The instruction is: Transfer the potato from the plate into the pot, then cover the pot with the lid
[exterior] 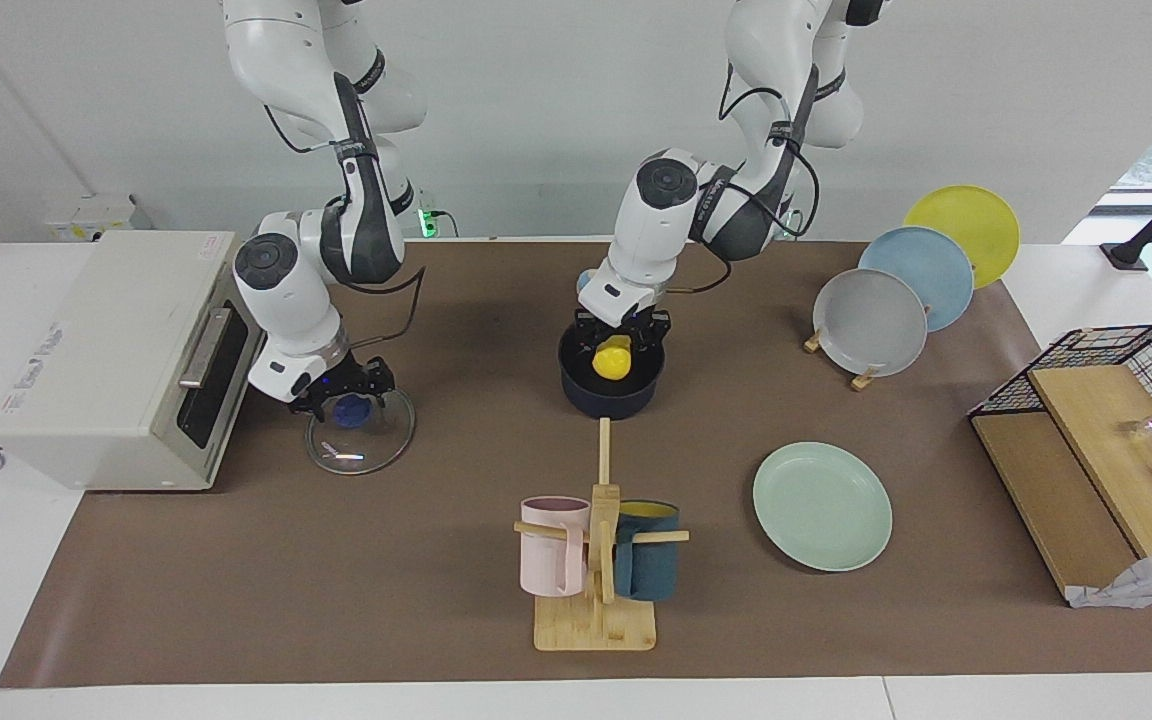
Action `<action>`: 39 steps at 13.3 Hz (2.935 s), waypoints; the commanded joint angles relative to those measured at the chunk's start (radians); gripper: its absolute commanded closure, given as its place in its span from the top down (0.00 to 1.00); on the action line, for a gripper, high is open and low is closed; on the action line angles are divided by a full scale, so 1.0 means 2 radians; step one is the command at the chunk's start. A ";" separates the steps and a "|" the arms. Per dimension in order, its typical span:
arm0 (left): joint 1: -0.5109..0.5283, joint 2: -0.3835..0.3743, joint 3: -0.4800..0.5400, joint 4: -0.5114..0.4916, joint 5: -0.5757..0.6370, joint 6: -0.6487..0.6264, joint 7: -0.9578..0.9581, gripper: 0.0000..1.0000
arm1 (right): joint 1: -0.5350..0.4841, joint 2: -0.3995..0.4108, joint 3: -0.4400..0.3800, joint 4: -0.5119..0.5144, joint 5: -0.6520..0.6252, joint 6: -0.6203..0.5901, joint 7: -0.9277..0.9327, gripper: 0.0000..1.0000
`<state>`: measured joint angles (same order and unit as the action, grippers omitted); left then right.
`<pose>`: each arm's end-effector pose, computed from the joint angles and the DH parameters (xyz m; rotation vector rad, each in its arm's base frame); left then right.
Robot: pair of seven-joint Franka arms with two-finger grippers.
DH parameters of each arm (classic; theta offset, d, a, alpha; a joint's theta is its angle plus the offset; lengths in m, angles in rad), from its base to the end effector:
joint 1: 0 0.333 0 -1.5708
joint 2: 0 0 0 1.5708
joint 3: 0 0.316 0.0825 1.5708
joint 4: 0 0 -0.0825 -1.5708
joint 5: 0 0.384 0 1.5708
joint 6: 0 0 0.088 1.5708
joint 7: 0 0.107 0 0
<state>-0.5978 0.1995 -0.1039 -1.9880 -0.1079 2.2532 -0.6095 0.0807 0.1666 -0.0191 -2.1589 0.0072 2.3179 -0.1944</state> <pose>0.4571 -0.3876 0.3714 3.0166 -0.0364 -0.0188 0.5561 0.0345 0.3203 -3.1142 -0.3934 0.0116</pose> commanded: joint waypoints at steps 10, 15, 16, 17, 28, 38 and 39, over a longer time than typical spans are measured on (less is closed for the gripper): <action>-0.035 -0.002 0.010 -0.072 0.009 0.058 -0.009 0.00 | 0.018 0.001 0.005 0.061 0.006 -0.073 -0.003 0.16; -0.041 0.005 0.011 -0.073 0.010 0.061 -0.012 0.63 | 0.068 0.001 0.006 0.142 0.006 -0.171 0.061 0.00; -0.037 0.002 0.011 -0.068 0.010 0.055 -0.009 1.00 | 0.078 0.001 0.006 0.157 0.006 -0.189 0.073 0.00; -0.034 -0.010 0.014 -0.058 0.010 0.035 -0.004 1.00 | 0.082 0.001 0.007 0.159 0.006 -0.191 0.083 0.00; 0.266 -0.101 0.016 0.160 0.010 -0.296 0.290 1.00 | 0.158 0.019 0.069 0.252 0.006 -0.228 0.290 0.00; 0.280 -0.099 0.034 0.232 0.049 -0.391 0.309 1.00 | 0.301 0.101 0.069 0.288 -0.046 -0.176 0.440 0.00; 0.265 -0.101 0.048 0.230 0.057 -0.385 0.306 1.00 | 0.299 0.102 0.069 0.286 -0.040 -0.174 0.451 0.00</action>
<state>-0.0133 -0.0090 -0.0516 -1.5554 -0.0285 1.5086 0.0213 0.6958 0.3724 0.1176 -1.6139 -0.0799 1.9848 0.6830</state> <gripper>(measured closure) 0.000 0.344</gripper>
